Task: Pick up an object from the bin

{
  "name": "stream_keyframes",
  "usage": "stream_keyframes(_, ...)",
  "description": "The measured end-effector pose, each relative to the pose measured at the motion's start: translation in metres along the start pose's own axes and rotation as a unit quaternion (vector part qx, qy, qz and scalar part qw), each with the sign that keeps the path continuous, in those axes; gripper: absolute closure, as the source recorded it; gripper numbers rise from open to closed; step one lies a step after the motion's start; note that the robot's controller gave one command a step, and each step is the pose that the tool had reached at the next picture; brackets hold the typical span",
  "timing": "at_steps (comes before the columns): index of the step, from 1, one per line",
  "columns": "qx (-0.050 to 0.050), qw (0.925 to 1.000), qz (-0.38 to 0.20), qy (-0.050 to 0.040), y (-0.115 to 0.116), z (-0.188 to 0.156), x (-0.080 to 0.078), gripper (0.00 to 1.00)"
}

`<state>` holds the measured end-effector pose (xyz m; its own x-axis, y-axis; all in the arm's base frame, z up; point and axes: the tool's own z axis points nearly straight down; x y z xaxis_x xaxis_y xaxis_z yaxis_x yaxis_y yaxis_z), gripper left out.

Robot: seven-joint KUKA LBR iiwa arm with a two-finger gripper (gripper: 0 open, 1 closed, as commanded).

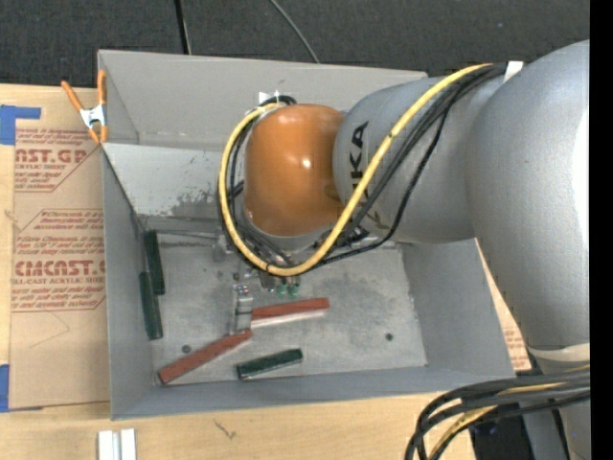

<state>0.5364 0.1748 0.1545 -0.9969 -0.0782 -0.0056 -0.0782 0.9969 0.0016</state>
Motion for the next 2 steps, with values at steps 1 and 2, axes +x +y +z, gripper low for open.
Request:
stream_keyframes(1,0.001,0.9959,-0.090,0.0061,-0.028,0.012,0.000,0.00)
stream_keyframes(2,0.000,0.9789,-0.204,0.0009,-0.051,0.008,-0.015,0.00)
